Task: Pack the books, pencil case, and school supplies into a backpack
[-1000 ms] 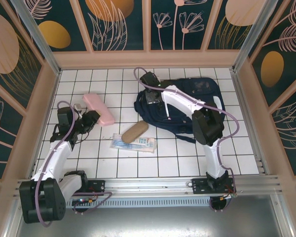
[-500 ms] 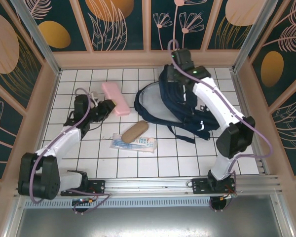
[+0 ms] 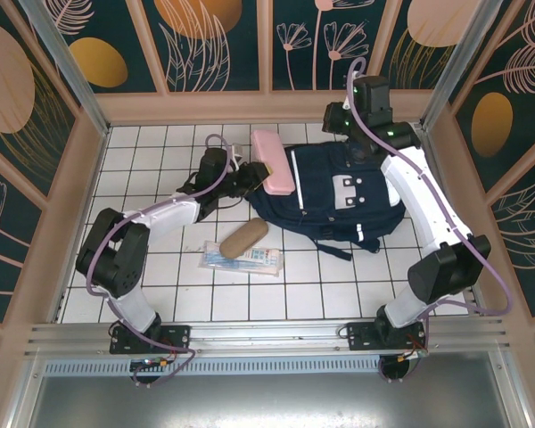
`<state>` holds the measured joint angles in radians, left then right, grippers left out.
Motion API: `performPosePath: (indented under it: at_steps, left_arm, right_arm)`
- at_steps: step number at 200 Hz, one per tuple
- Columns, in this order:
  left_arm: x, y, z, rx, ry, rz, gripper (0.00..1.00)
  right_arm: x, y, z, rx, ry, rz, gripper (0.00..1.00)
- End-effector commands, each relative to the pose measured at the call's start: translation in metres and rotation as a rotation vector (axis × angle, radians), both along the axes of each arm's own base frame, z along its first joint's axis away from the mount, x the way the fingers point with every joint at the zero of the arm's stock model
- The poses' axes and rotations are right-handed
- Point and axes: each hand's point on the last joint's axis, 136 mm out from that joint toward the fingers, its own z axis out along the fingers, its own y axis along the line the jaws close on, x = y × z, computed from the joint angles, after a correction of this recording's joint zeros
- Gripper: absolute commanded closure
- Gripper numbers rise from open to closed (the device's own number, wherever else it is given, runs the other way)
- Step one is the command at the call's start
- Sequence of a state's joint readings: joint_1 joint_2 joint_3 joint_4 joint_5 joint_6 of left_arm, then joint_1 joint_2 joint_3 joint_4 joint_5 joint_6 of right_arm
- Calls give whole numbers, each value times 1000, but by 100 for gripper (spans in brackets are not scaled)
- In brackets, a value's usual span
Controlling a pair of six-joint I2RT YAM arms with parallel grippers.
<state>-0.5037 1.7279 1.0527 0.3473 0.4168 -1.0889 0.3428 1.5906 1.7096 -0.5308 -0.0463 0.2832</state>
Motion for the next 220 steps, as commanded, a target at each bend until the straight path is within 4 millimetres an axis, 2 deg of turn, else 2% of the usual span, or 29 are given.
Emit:
performPosePath:
  at_steps: [1, 11, 34, 52, 56, 71, 88, 96, 118, 147, 168, 191, 220]
  left_arm:
    - [9, 11, 27, 34, -100, 46, 83]
    - [8, 17, 26, 55, -100, 62, 83]
    - [6, 38, 24, 70, -84, 111, 83]
    - [5, 64, 28, 80, -80, 181, 82]
    - [2, 72, 18, 96, -59, 196, 82]
    - [-5, 95, 19, 116, -57, 259, 82]
    - [-12, 116, 21, 158, -57, 313, 80]
    - [-17, 122, 21, 179, -58, 330, 80]
    - [-29, 139, 25, 211, -66, 382, 79]
    - [-44, 153, 34, 177, -71, 439, 78]
    - [-50, 159, 39, 178, -84, 460, 76]
    - [-54, 159, 36, 182, -75, 450, 76]
    - [-57, 158, 30, 178, -61, 440, 75]
  right_arm:
    - [-7, 7, -29, 18, 82, 26, 82]
    - [-10, 13, -43, 9, 105, 39, 73]
    - [-16, 30, -75, -13, 163, 69, 66]
    - [-19, 47, -103, -29, 220, 93, 64]
    - [-21, 52, -109, -34, 232, 102, 63]
    - [-25, 70, -130, -75, 272, 123, 57]
    - [-27, 86, -156, -141, 333, 134, 56]
    - [-33, 100, -169, -173, 365, 152, 55]
    - [-40, 118, -200, -266, 411, 156, 54]
    - [-46, 122, -234, -359, 474, 131, 54]
    - [-46, 113, -254, -452, 502, 83, 54]
    - [-45, 103, -256, -534, 478, 39, 54]
    - [-44, 102, -249, -592, 451, 27, 53]
